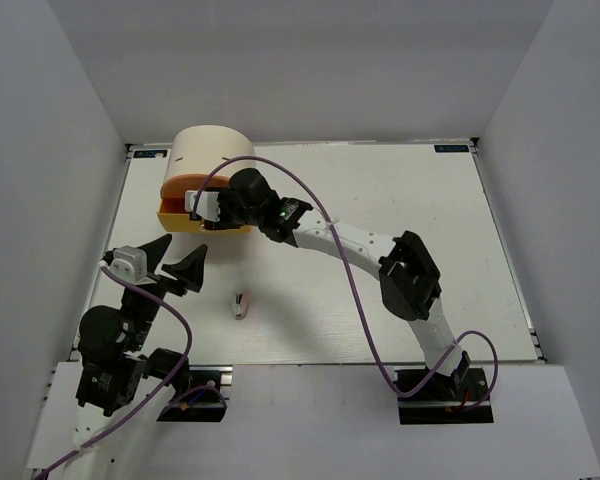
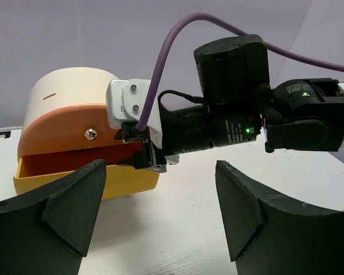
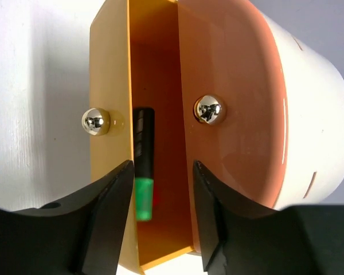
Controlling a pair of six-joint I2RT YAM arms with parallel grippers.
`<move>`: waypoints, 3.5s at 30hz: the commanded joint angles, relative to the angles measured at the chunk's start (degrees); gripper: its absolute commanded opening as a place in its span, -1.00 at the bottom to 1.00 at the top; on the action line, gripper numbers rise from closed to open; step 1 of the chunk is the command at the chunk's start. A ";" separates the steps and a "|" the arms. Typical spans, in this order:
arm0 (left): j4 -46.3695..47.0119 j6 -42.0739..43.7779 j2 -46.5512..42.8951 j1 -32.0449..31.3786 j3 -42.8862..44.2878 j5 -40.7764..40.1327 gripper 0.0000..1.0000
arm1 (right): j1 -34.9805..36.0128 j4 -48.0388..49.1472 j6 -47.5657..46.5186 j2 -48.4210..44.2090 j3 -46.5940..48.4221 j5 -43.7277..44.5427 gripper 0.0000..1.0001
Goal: Sort the stationery into containers
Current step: Place the pen in the storage box, then close the drawer in the storage box.
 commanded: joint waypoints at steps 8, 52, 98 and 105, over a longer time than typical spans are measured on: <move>0.26 0.63 2.81 0.22 -0.41 0.93 0.78 | 0.14 -0.23 6.43 -8.48 -1.83 -0.29 0.11; 1.05 -7.37 55.01 0.22 10.40 -22.18 0.36 | -14.98 1.69 36.85 -61.48 -56.85 -6.97 -0.67; 24.15 -7.37 60.02 0.75 2.67 -27.81 0.27 | -14.98 2.31 36.68 -60.96 -58.17 -8.12 -0.61; 27.94 -7.90 60.02 0.75 0.90 -27.81 0.27 | -15.15 2.31 36.59 -60.78 -58.08 -8.38 -0.61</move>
